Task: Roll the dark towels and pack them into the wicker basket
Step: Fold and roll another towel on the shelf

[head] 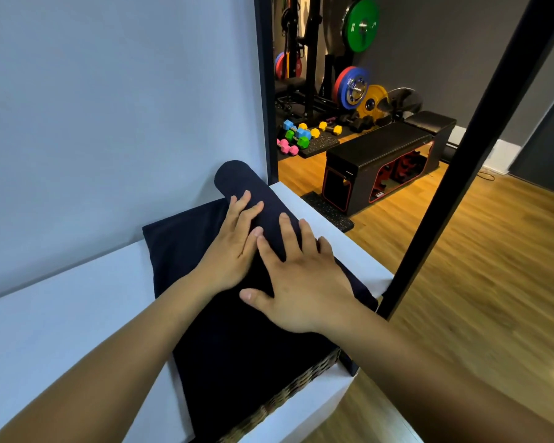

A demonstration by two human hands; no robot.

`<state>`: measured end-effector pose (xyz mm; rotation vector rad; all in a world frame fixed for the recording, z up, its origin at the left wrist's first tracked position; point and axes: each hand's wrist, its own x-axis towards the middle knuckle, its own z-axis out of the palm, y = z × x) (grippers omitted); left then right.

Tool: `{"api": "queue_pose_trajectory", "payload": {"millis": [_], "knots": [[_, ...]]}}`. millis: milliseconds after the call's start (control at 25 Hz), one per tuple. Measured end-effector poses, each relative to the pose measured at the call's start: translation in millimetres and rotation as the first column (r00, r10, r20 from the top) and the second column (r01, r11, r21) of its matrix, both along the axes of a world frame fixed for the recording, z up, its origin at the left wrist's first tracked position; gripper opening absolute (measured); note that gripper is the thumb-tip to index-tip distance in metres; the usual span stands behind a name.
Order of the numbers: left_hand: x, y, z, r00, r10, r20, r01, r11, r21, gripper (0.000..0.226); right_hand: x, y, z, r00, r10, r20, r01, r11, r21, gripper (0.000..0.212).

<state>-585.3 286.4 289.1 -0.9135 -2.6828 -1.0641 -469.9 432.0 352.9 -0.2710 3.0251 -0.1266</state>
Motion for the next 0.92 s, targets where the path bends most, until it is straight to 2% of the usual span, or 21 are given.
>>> {"api": "queue_pose_trajectory", "payload": {"millis": [80,160,240,280,320,440,520,640,720,800,840,920], "knots": [[3,-6,-2,0.999,0.002,0.046,-0.004,0.999,0.032,0.054,6,-9,2,0.999,0.023,0.038,-0.021,0.999,-0.034,0.09],[5,-7,-2,0.997,0.004,0.083,-0.008,0.999,0.049,0.057,6,-5,15,0.995,0.037,0.09,-0.016,0.975,-0.22,0.082],[5,-6,0,0.996,-0.008,0.091,0.005,0.999,0.036,0.066,-2,13,30,0.995,0.018,0.098,0.036,0.851,-0.523,0.065],[5,-5,1,0.996,-0.006,0.092,0.004,1.0,0.026,0.066,-9,25,34,0.997,-0.018,0.074,0.059,0.801,-0.595,0.061],[6,-4,3,0.996,0.002,0.092,-0.004,1.0,0.016,0.062,-16,36,33,0.997,-0.057,0.054,0.078,0.801,-0.594,0.064],[9,-3,5,0.995,0.013,0.095,-0.015,1.0,0.019,0.05,-25,44,11,0.986,-0.068,0.15,0.141,0.82,-0.555,0.074],[10,-3,5,0.994,0.048,0.097,-0.055,0.996,0.066,0.045,-28,36,-1,0.983,-0.043,0.179,0.126,0.866,-0.483,0.076],[4,-2,13,0.983,0.174,0.054,-0.182,0.958,0.221,0.026,-23,25,-1,0.992,-0.058,0.109,0.09,0.944,-0.317,0.079],[-13,3,29,0.958,0.284,0.044,-0.286,0.931,0.226,0.031,-16,14,1,0.998,-0.048,0.042,0.055,0.978,-0.201,0.081],[-34,11,48,0.941,0.33,0.077,-0.335,0.94,0.061,0.044,-6,-4,-1,0.999,-0.024,-0.021,0.022,0.997,-0.068,0.079],[-42,16,57,0.938,0.337,0.087,-0.328,0.939,-0.1,0.048,-2,-14,-2,0.998,-0.016,-0.056,0.015,1.0,-0.012,0.078],[-49,25,63,0.948,0.312,0.068,-0.253,0.862,-0.44,0.046,0,-31,-3,0.996,-0.022,-0.082,0.029,0.996,0.085,0.075]]}}
